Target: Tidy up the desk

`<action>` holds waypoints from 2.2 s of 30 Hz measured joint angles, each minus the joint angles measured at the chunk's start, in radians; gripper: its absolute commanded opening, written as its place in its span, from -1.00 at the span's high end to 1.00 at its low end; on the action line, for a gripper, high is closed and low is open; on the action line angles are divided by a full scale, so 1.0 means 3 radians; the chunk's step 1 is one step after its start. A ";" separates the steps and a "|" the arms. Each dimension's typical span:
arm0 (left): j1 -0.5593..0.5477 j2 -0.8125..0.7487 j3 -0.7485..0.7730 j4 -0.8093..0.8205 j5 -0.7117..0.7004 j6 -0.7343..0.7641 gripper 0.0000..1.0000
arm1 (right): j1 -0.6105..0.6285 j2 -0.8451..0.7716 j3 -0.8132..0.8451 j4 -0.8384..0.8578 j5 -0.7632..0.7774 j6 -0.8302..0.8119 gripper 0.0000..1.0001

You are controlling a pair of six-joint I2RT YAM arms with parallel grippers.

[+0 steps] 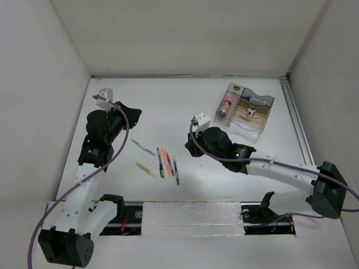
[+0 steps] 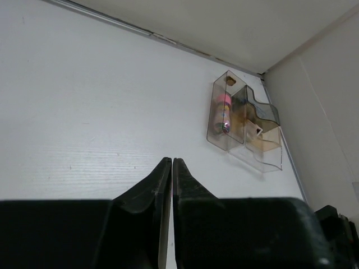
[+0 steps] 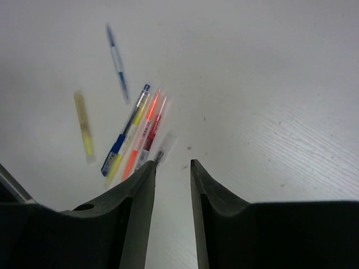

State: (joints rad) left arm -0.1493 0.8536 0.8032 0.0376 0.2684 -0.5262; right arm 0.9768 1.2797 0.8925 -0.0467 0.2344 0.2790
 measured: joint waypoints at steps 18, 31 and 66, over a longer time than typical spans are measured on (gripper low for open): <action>0.0000 0.0094 0.0000 -0.0003 0.0043 0.0005 0.76 | 0.0512 0.1127 0.0123 -0.0258 0.0114 0.0378 0.24; 0.0000 0.0086 0.0000 0.0000 0.0071 0.0005 0.74 | 0.0570 0.1376 0.0254 -0.0229 -0.0023 0.0540 0.27; 0.0000 -0.0139 -0.0001 0.0045 0.0187 -0.0013 0.70 | -0.0661 0.0565 -0.0114 -0.0333 0.0712 0.0748 0.94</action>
State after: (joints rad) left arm -0.1493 0.8120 0.8028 0.0509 0.3244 -0.5301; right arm 0.7784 1.4490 0.8581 -0.1467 0.4480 0.5034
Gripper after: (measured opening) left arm 0.146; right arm 0.149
